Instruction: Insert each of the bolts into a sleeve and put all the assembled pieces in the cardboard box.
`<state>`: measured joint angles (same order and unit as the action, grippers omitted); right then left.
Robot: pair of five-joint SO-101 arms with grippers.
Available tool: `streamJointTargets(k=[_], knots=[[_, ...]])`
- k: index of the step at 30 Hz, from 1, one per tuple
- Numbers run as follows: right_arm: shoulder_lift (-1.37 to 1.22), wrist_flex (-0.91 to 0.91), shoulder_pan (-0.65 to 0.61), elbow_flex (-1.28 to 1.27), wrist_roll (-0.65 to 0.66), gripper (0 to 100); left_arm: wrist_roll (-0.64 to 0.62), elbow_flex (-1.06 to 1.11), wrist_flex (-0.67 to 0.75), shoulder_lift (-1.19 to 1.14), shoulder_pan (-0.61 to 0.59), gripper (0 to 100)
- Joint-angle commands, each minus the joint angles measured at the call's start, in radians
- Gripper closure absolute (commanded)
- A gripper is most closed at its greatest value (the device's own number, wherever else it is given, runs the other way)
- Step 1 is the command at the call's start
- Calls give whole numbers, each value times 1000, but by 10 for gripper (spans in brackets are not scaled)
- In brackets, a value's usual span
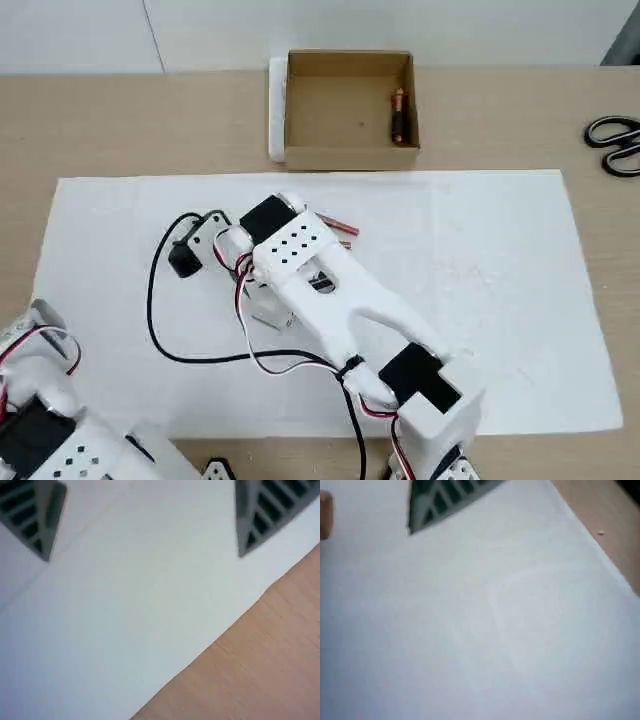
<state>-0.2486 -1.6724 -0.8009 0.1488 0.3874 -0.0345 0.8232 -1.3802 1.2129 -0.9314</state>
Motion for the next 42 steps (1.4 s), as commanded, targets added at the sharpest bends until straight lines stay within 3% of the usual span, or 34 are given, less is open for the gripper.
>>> streamJointTargets(k=[1, 21, 30, 42], knots=[[7, -1, -7, 3, 40, 710, -6, -2, 23, 6, -5, 772], [-127, 134, -22, 3, 87, 711, -26, -2, 20, 6, -3, 772], [-124, 111, -22, 3, 87, 772, -26, -2, 25, 6, -2, 772], [-128, 107, 1, 3, 74, 767, -26, -2, 25, 6, 0, 772]])
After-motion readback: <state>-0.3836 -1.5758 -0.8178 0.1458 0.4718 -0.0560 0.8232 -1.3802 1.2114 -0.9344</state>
